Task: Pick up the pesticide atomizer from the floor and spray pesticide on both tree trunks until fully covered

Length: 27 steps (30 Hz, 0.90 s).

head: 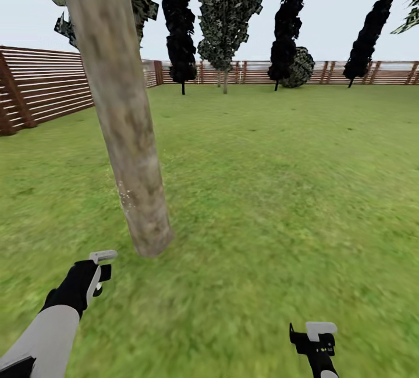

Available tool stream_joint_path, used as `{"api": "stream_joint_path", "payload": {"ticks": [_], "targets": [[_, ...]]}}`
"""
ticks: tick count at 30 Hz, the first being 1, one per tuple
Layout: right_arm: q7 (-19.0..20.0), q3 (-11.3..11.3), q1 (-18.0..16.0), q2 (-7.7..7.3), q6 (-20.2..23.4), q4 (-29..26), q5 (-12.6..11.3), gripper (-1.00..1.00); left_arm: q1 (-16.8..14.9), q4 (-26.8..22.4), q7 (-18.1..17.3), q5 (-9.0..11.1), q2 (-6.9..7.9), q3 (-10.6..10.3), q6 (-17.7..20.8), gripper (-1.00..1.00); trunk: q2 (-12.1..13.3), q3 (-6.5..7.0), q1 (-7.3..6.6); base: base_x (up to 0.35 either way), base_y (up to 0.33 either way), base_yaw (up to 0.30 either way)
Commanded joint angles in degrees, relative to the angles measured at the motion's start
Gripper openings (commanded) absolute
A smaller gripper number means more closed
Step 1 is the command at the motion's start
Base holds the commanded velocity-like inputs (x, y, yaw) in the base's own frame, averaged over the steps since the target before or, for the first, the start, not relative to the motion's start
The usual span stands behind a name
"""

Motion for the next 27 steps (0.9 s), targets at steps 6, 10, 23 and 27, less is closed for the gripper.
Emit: {"api": "stream_joint_path", "payload": {"ticks": [6,10,23,27], "targets": [[-0.3,-0.2,0.0,0.00,-0.1,0.0,0.6,1.00,-1.2,-0.1,0.2,-0.1,-0.66,-6.0,0.8,-1.00,0.0,-0.05,-0.01,-0.049,-0.177,0.273],[-0.3,-0.2,0.0,0.00,-0.1,0.0,0.6,1.00,-5.0,-0.2,0.2,0.0,-0.75,-6.8,1.5,-1.00,0.0,-0.05,-0.01,-0.003,-0.007,0.221],[-0.5,-0.2,0.0,-0.18,-0.1,0.0,0.5,1.00,-9.1,-0.1,0.2,-0.2,-4.35,-6.9,5.4,-1.00,0.0,-0.05,-0.01,0.057,-0.097,0.029],[-0.5,-0.2,0.0,-0.16,-0.1,0.0,0.5,1.00,-9.1,-0.1,0.2,-0.2,-4.36,-6.9,5.5,-1.00,0.0,-0.05,-0.01,0.185,-0.232,0.000]]}}
